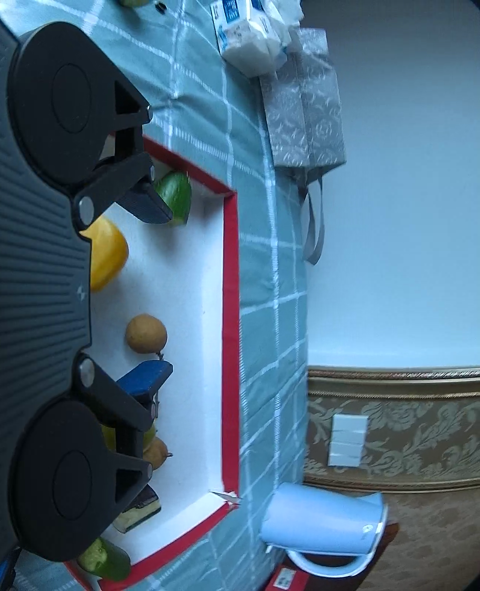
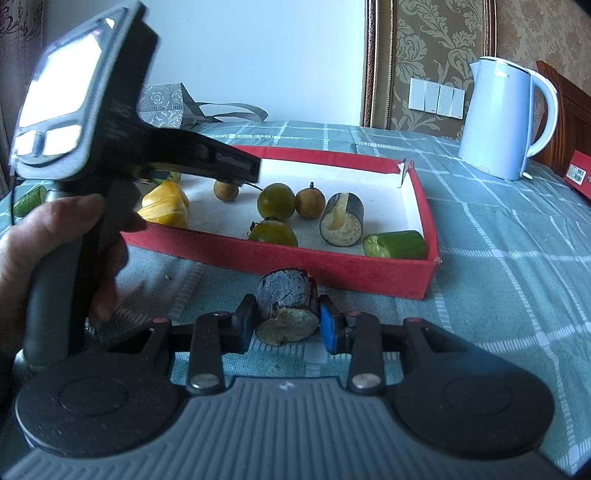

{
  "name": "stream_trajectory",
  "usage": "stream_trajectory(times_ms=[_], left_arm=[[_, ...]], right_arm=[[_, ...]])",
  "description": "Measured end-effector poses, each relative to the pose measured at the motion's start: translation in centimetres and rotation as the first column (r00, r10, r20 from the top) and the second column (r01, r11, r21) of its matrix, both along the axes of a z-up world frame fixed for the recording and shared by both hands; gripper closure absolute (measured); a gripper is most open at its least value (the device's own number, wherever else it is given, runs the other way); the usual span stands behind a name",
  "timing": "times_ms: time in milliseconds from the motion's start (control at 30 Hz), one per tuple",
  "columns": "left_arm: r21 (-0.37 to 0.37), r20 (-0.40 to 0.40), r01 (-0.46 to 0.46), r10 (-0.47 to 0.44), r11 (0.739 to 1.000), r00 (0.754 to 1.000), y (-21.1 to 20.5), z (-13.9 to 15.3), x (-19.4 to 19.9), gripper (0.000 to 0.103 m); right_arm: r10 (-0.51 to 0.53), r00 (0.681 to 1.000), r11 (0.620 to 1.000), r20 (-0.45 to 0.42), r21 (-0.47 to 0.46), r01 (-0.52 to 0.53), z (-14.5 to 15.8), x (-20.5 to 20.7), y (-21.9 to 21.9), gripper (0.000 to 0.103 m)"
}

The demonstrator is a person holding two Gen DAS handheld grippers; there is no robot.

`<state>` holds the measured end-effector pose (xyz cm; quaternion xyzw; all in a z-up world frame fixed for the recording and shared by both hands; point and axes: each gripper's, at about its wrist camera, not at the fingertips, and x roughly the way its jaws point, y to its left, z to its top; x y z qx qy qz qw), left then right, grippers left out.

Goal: Organize fruits
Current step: 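Withdraw the open left gripper from the tray, then carry the dark eggplant chunk into the tray and open the right gripper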

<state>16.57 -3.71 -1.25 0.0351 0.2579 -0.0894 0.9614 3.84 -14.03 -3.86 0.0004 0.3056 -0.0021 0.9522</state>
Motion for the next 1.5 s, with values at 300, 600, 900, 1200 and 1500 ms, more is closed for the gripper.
stream_trajectory(times_ms=[300, 600, 900, 1200, 1500], left_arm=[[-0.022, 0.011, -0.043, 0.043, 0.999, 0.999, 3.1, 0.6, -3.7, 0.022], [-0.048, 0.006, -0.049, 0.049, 0.998, 0.999, 5.4, 0.0, -7.6, 0.022], [-0.082, -0.049, -0.031, 0.027, 0.996, 0.998, 6.5, -1.2, -8.2, 0.017], [-0.08, -0.087, -0.012, 0.005, 0.997, 0.996, 6.8, -2.0, -8.8, 0.017], [-0.059, -0.093, -0.007, 0.001, 0.998, 0.996, 6.5, -2.2, -8.8, 0.017]], right_arm=[[0.0, 1.0, 1.0, 0.0, -0.006, 0.0, 0.1, 0.0, 0.0, 0.069], [0.002, 1.0, 1.0, 0.001, 0.001, -0.002, 0.1, -0.1, 0.0, 0.068], [0.005, 1.0, 0.999, 0.013, 0.042, -0.005, 0.1, -0.2, -0.6, 0.07], [-0.014, 0.996, 1.0, 0.084, 0.027, 0.012, 1.7, -1.9, -1.7, 0.07], [-0.014, 0.995, 1.0, 0.094, 0.009, 0.013, 3.6, 2.3, -2.7, 0.071]])
